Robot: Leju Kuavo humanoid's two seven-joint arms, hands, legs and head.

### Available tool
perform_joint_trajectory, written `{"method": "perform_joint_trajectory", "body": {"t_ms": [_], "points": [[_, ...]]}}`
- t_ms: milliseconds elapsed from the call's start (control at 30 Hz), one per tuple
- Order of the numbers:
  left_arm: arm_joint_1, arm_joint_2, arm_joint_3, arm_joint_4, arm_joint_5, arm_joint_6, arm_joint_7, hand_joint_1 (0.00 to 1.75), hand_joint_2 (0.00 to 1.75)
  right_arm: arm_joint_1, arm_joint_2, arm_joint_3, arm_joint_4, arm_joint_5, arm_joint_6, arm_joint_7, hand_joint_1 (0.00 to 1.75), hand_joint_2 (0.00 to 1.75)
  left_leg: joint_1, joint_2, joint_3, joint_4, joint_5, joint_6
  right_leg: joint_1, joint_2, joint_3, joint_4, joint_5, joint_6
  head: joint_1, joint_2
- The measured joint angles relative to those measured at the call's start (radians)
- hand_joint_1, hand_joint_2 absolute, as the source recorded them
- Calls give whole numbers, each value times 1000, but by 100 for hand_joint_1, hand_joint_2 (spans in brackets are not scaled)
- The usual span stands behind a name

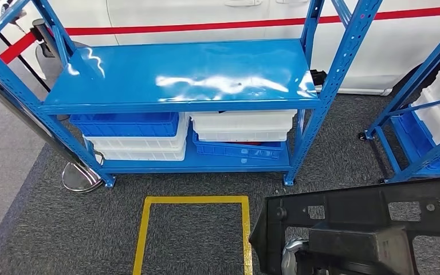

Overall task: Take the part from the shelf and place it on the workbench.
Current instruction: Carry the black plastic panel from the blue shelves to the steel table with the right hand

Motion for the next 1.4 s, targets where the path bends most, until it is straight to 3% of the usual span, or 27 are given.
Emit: {"method": "perform_joint_trajectory", "body": {"t_ms": [33,100,167,233,267,367,400,433,467,533,567,600,667,733,767,833,900,933,967,1000,1067,1133,1167,1233,1267,1333,1400], "points": [[0,2,0,0,-3,-2,0,0,175,1,-1,1,-2,-4,-1,0,175,175,-2,-1,53,-64,23,8,1,0,-10,1,10,1,0,0],[-2,8,0,-1,-6,-6,0,0,175,3,-3,3,-6,-6,-2,0,175,175,-10,-2,155,-209,25,25,3,-1,-21,1,28,8,1,0],[-3,13,-1,-2,-9,-8,-1,0,175,5,-3,6,-9,-6,-3,0,175,175,-20,-1,191,-278,13,36,-1,-4,-22,-4,46,22,-2,0],[-2,17,-1,-2,-14,-11,-2,0,175,8,-4,7,-12,-7,-3,0,175,175,-20,1,182,-291,37,45,-4,-5,-23,-6,53,35,-5,0],[-1,17,-1,-2,-17,-13,-1,0,175,10,-4,6,-13,-9,-3,0,175,175,-18,3,175,-298,51,51,-4,-3,-29,5,33,40,-4,0],[1,19,-1,-2,-21,-16,-1,0,175,16,-6,4,-15,-16,-2,0,175,175,-14,7,134,-305,93,62,-6,4,-63,145,-117,51,1,0],[1,19,-1,-2,-22,-17,-1,0,175,17,-7,4,-15,-17,-2,0,175,175,-14,8,116,-303,105,62,-7,4,-72,204,-150,54,2,0],[1,19,-1,-2,-22,-17,-1,0,175,18,-7,3,-15,-18,-1,0,175,175,-14,9,98,-299,116,60,-8,4,-72,246,-157,58,2,0],[1,19,-1,-2,-22,-16,-1,0,175,20,-7,2,-15,-19,-1,0,175,175,-13,9,80,-293,126,58,-10,4,-59,260,-141,60,2,0],[2,19,-1,-2,-23,-16,0,0,175,22,-7,0,-15,-19,0,0,175,175,-10,10,43,-274,141,50,-14,3,17,188,-86,64,2,0],[2,20,-1,-3,-23,-17,0,0,175,22,-7,0,-15,-19,1,0,175,175,-10,11,26,-261,146,45,-14,-4,70,117,-79,64,3,0],[3,20,-1,-3,-24,-17,1,0,175,22,-7,-1,-15,-20,3,0,175,175,-11,13,12,-248,150,40,-12,-11,115,50,-87,60,3,0],[7,21,-1,-3,-29,-18,2,0,175,24,-7,-2,-17,-24,13,0,175,175,-11,20,-1,-232,158,29,-6,-20,156,-22,-114,48,4,0],[11,21,-1,-3,-36,-21,1,0,175,29,-6,-5,-20,-30,25,0,175,175,-7,25,-4,-229,164,15,-5,-13,147,-27,-105,30,5,0],[12,22,-1,-3,-38,-23,1,0,175,31,-5,-6,-22,-34,30,0,175,175,-5,22,-10,-218,148,8,-5,-8,138,-29,-95,20,5,0],[14,23,-1,-4,-40,-25,-1,0,175,34,-2,-10,-23,-37,36,0,175,175,0,9,-34,-143,67,-4,-8,1,116,-31,-72,8,4,0],[15,25,-1,-4,-40,-26,-1,0,175,37,0,-13,-23,-39,38,0,175,175,2,2,-62,-20,-19,-11,-6,14,89,-28,-53,5,2,0],[15,27,-1,-4,-40,-26,-2,0,175,39,0,-15,-23,-39,39,0,175,175,2,1,-66,24,-32,-12,-6,22,76,-26,-44,6,2,0],[15,27,-1,-4,-41,-26,-2,0,175,41,1,-17,-23,-39,41,0,175,175,2,0,-55,39,-21,-12,-6,31,62,-24,-36,8,2,0],[15,27,-1,-4,-42,-26,-2,0,175,43,2,-19,-24,-38,45,0,175,175,2,-3,-28,17,6,-9,-6,40,49,-22,-28,11,2,0],[15,28,-1,-4,-47,-25,-2,0,175,48,7,-23,-27,-38,55,0,175,175,2,-33,65,-110,51,1,-6,58,30,-19,-13,17,2,0],[16,28,-1,-4,-53,-24,-3,0,175,51,14,-26,-34,-37,64,0,175,175,1,-73,143,-236,47,12,-6,75,19,-18,1,27,3,0],[16,29,-1,-5,-55,-23,-3,0,175,52,17,-27,-37,-37,68,0,175,175,0,-82,159,-267,37,15,-6,84,15,-19,9,34,4,0],[17,29,-1,-5,-56,-22,-3,0,175,56,21,-30,-41,-37,72,-1,175,175,0,-62,160,-282,40,22,-7,98,8,-19,20,47,4,0],[17,28,0,-5,-56,-22,-3,0,175,59,22,-32,-42,-37,74,-1,175,175,1,-50,158,-286,46,28,-6,89,2,-10,14,52,5,0],[18,28,0,-5,-57,-22,-2,0,175,62,24,-34,-46,-37,77,0,175,175,4,-21,152,-291,57,41,-5,49,-34,64,-39,56,12,0],[22,28,0,-5,-58,-22,-1,0,175,63,24,-35,-47,-36,79,0,175,175,-2,8,143,-290,61,47,-6,21,-90,196,-111,61,17,0]]}}
